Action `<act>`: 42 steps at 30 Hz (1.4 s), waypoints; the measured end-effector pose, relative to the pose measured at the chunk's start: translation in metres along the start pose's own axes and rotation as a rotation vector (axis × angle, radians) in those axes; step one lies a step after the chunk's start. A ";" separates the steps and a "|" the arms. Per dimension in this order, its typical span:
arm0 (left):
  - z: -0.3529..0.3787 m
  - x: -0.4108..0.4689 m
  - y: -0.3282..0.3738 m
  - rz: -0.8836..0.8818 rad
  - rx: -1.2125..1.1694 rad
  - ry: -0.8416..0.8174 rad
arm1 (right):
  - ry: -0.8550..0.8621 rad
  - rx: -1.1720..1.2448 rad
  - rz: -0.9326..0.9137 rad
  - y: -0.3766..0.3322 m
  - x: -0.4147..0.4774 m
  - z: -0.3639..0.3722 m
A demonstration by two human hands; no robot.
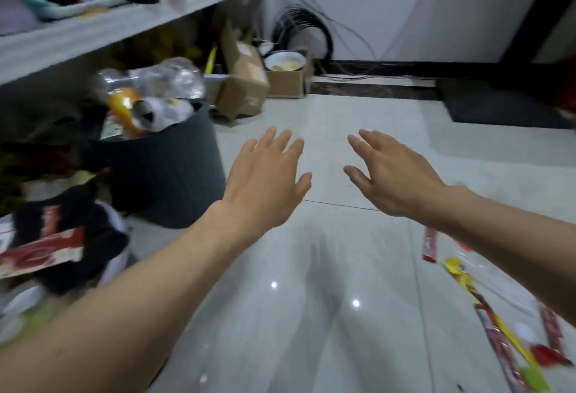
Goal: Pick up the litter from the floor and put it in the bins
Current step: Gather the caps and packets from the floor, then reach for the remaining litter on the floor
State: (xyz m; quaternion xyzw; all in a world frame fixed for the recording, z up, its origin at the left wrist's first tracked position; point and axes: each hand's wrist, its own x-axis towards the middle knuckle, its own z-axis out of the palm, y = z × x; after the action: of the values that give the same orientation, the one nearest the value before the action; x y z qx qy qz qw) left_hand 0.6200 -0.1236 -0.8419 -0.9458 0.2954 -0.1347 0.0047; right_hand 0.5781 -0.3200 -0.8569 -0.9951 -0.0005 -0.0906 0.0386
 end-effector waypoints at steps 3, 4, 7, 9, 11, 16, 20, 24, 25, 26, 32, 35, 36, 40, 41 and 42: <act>0.006 0.022 0.037 0.085 -0.023 -0.012 | -0.037 -0.058 0.116 0.051 -0.022 -0.001; 0.008 0.029 0.049 0.100 -0.038 -0.013 | -0.042 -0.073 0.149 0.067 -0.030 -0.001; 0.015 0.047 0.090 0.120 -0.092 -0.031 | -0.043 -0.082 0.253 0.111 -0.047 0.002; 0.021 0.059 0.116 0.137 -0.104 -0.030 | -0.061 -0.080 0.299 0.137 -0.054 0.011; 0.028 0.071 0.139 0.144 -0.117 -0.038 | -0.096 -0.058 0.349 0.159 -0.059 0.026; 0.053 0.096 0.192 0.143 -0.115 -0.132 | -0.177 0.002 0.451 0.206 -0.073 0.067; 0.072 0.116 0.223 0.175 -0.038 -0.206 | -0.260 -0.005 0.469 0.233 -0.097 0.095; 0.094 0.133 0.245 0.196 -0.013 -0.261 | -0.286 0.013 0.559 0.251 -0.121 0.129; 0.099 0.137 0.250 0.213 -0.007 -0.266 | -0.281 0.017 0.562 0.256 -0.123 0.135; 0.103 0.142 0.255 0.244 0.008 -0.268 | -0.271 0.024 0.559 0.260 -0.123 0.140; 0.130 0.175 0.278 0.422 0.060 -0.283 | -0.259 0.054 0.625 0.276 -0.127 0.152; 0.155 0.182 0.288 0.415 -0.015 -0.309 | -0.266 0.065 0.653 0.287 -0.139 0.153; 0.165 0.182 0.293 0.406 -0.059 -0.327 | -0.269 0.069 0.674 0.292 -0.145 0.152; 0.206 0.183 0.312 0.375 -0.276 -0.387 | -0.257 0.069 0.759 0.303 -0.160 0.148; 0.217 0.184 0.316 0.362 -0.328 -0.407 | -0.258 0.072 0.778 0.303 -0.162 0.148; 0.228 0.186 0.319 0.348 -0.372 -0.429 | -0.257 0.077 0.792 0.304 -0.162 0.149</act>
State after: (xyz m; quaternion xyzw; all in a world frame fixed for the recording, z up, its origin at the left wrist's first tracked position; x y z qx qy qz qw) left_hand 0.6480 -0.5072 -1.0427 -0.8726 0.4643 0.1268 -0.0830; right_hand 0.4480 -0.6101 -1.0559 -0.9194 0.3740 0.0564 0.1074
